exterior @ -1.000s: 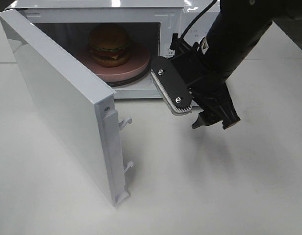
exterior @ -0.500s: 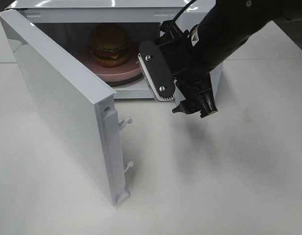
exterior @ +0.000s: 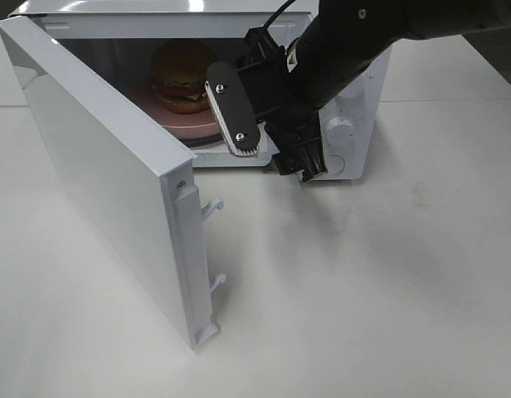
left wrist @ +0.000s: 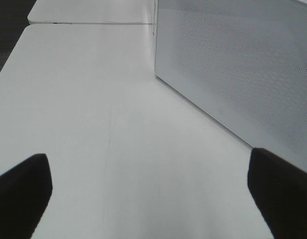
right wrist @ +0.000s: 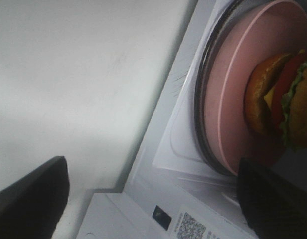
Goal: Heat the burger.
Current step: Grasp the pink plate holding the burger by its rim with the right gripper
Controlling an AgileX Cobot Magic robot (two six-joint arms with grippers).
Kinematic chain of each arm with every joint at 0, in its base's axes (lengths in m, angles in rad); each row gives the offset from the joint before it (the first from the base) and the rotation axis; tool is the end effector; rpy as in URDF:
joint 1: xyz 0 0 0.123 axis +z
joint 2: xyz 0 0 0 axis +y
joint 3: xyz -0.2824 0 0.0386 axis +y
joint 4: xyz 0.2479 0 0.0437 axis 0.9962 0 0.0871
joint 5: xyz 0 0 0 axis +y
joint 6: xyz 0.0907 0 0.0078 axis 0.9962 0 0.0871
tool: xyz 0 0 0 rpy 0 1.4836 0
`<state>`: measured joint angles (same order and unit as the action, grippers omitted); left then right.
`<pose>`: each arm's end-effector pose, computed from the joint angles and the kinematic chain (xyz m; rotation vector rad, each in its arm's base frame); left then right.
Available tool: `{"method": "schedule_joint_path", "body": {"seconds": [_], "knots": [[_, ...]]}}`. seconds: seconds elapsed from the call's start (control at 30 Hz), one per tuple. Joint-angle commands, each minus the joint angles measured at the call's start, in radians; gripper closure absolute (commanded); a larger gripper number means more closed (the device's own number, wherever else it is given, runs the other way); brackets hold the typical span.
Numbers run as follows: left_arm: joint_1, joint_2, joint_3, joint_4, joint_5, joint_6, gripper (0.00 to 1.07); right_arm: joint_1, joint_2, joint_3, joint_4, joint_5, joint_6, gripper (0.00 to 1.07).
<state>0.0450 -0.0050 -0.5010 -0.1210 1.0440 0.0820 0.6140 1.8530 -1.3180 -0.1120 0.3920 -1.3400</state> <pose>-0.0049 -0.0097 0.2793 0.0421 2.0159 -0.0636 0.3390 0.2342 0.2270 -2.0912 1.2827 -0.4276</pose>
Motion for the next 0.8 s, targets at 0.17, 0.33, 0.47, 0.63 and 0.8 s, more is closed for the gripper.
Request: {"method": "schedule_joint_path", "body": {"seconds": [0.17,0.33,0.47,0.63,0.8], "knots": [[0.0,-0.023,0.003,-0.007,-0.009,-0.005,0.07,-0.004,0.076,-0.056,-0.001,-0.069,0.037,0.21],[0.0,-0.023,0.003,-0.007,-0.009,-0.005,0.07,-0.015,0.133,-0.101,0.002,-0.077,0.057,0.22],[0.0,-0.023,0.003,-0.007,-0.009,-0.005,0.07,-0.027,0.187,-0.149,0.008,-0.098,0.063,0.22],[0.0,-0.023,0.003,-0.007,-0.009,-0.005,0.07,-0.027,0.251,-0.207,0.01,-0.126,0.099,0.23],[0.0,-0.023,0.003,-0.007,-0.009,-0.005,0.07,-0.027,0.305,-0.268,0.01,-0.126,0.112,0.23]]}}
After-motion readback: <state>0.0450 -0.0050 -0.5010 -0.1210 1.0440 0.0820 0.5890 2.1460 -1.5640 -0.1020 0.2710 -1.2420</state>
